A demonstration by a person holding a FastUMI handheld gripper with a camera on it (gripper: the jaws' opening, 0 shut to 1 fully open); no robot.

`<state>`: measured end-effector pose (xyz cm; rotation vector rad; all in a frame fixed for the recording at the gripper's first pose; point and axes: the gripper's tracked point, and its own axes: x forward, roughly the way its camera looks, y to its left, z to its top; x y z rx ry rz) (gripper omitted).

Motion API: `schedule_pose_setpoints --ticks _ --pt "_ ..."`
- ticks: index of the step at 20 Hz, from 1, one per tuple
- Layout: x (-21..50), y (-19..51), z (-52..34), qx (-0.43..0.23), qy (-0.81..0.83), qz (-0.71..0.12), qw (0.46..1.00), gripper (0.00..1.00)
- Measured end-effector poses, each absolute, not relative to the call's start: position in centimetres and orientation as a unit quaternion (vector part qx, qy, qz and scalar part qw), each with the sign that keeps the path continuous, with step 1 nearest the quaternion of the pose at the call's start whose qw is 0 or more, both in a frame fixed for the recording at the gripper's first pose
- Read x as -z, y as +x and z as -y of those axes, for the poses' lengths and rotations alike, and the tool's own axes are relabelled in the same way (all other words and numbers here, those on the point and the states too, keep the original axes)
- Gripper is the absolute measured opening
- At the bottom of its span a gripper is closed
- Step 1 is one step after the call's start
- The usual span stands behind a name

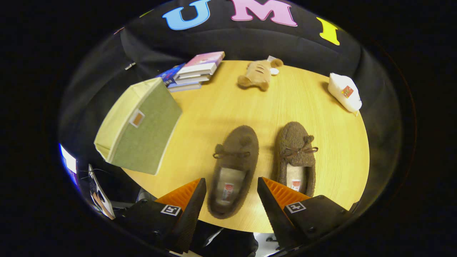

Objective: Open the storage box then place both shoes into the box .Put the left shoe in first, then the right shoe, with the right side of both shoes facing outward in a uniform manner.

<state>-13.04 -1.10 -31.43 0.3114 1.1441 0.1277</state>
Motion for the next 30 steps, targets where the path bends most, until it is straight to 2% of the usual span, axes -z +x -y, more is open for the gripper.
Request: schedule_pose_setpoints --ticks 7,9,11,14,15,16,23,30 --pt "37.4 -11.2 1.1 -0.027 0.175 -0.56 0.809 0.79" --pt "38.2 -10.4 1.5 -0.013 0.172 -0.56 0.81 0.69" --pt "39.2 -10.0 2.1 0.003 0.168 -0.566 0.807 0.51" --pt "40.2 -10.0 2.4 0.021 0.188 -0.576 0.796 0.13" --pt "39.8 -9.9 2.6 0.021 0.195 -0.577 0.793 0.08" --pt "39.5 -9.8 2.7 0.023 0.196 -0.575 0.794 0.06" --pt "34.9 -9.2 2.9 0.034 0.249 -0.548 0.798 0.06" --pt "24.1 -4.9 0.1 0.007 0.292 -0.493 0.82 0.06"
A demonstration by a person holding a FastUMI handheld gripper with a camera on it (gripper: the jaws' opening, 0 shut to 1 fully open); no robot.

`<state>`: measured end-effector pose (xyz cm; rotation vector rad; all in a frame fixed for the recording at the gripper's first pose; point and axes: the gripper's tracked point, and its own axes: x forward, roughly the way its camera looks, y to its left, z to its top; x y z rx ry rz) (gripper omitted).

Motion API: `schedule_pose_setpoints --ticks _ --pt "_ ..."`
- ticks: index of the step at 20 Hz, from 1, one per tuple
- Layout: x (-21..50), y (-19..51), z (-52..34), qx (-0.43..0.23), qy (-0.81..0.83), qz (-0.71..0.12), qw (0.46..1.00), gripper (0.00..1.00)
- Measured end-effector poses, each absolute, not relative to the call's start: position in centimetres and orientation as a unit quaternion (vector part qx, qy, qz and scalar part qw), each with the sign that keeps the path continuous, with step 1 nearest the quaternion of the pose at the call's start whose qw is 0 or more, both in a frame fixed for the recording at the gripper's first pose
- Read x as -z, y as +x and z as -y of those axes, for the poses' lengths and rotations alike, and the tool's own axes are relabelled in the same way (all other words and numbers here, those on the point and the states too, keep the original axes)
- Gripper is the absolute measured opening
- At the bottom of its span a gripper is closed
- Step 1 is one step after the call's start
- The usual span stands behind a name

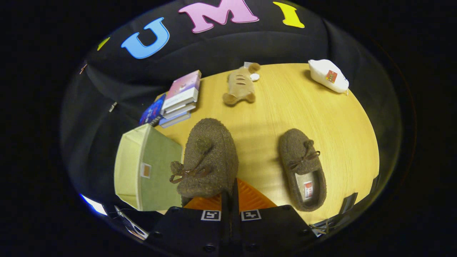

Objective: Open the storage box then place both shoes into the box .Put the left shoe in first, then the right shoe, with the right side of both shoes facing outward in a uniform manner.

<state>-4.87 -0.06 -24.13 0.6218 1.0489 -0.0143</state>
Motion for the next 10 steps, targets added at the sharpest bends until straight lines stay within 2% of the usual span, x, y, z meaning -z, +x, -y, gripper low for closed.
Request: schedule_pose_setpoints --ticks 6,10 --pt "15.2 0.0 -6.9 -0.038 0.327 -0.46 0.825 0.06" --pt "12.9 2.4 -13.4 -0.061 0.342 -0.461 0.816 0.06"
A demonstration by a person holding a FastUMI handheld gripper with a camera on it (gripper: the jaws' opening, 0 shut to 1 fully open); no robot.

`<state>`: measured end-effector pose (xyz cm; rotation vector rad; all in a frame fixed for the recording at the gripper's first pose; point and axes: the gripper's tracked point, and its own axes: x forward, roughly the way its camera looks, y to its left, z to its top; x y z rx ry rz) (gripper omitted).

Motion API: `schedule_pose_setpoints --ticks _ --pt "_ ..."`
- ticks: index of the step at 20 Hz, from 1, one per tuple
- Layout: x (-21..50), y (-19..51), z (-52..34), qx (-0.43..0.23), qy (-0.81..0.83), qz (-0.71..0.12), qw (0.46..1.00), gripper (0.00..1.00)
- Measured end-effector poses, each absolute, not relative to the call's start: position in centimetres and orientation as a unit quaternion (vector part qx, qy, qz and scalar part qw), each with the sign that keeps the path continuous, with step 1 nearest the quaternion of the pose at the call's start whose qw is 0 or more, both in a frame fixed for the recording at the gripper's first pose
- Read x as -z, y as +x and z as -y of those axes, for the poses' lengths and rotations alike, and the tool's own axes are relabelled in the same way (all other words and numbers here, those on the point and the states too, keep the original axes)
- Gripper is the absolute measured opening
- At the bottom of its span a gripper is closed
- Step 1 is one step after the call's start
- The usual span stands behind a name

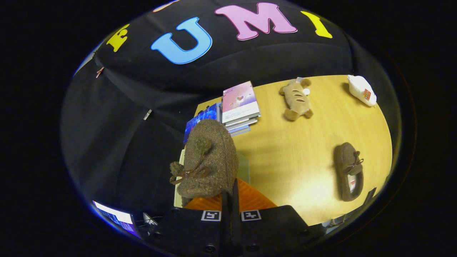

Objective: Open the storage box then place both shoes into the box .Put the left shoe in first, then the right shoe, with the right side of both shoes facing outward in a uniform manner.

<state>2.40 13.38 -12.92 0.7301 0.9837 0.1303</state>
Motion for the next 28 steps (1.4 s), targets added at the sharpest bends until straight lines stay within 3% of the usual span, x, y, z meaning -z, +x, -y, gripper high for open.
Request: schedule_pose_setpoints --ticks 11,23,25,27,28 --pt "19.3 5.0 -26.3 -0.053 0.301 -0.531 0.791 0.06" --pt "25.3 3.7 -30.9 -0.033 0.303 -0.584 0.753 0.06" --pt "25.0 3.5 -31.7 -0.049 0.313 -0.584 0.747 0.11" --pt "24.4 3.6 -31.9 -0.054 0.318 -0.578 0.75 0.29" --pt "24.2 3.6 -31.9 -0.058 0.319 -0.576 0.75 0.53"
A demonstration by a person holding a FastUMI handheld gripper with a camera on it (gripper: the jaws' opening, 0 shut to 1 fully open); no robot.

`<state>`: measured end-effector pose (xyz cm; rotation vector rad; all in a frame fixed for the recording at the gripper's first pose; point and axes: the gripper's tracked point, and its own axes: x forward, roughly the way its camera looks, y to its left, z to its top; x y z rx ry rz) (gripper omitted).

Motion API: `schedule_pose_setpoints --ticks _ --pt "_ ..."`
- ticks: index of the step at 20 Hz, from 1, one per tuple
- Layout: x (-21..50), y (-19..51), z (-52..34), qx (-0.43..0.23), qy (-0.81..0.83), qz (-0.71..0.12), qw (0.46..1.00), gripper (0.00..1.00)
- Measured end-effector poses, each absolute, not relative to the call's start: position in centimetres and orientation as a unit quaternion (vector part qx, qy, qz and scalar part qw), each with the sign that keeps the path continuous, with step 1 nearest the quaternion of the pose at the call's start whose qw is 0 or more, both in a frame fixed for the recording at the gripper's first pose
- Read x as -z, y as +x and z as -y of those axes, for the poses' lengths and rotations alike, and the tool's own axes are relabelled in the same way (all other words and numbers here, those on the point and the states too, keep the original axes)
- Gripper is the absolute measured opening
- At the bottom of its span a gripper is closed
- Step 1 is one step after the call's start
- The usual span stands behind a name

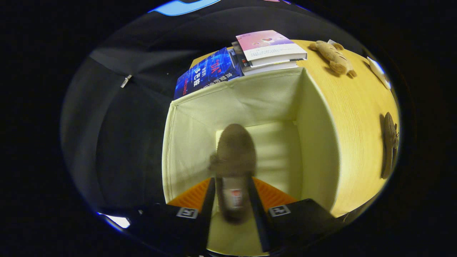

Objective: Open the storage box then place both shoes into the box .Put the left shoe in first, then the right shoe, with the right side of both shoes facing outward in a uniform manner.

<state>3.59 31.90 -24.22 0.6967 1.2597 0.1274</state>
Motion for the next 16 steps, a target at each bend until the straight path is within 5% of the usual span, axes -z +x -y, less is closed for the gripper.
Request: schedule_pose_setpoints --ticks 2,16 --pt "23.9 3.5 -31.8 -0.066 0.319 -0.573 0.752 1.0" --pt "13.0 0.2 -19.0 -0.138 0.32 -0.461 0.816 0.98"
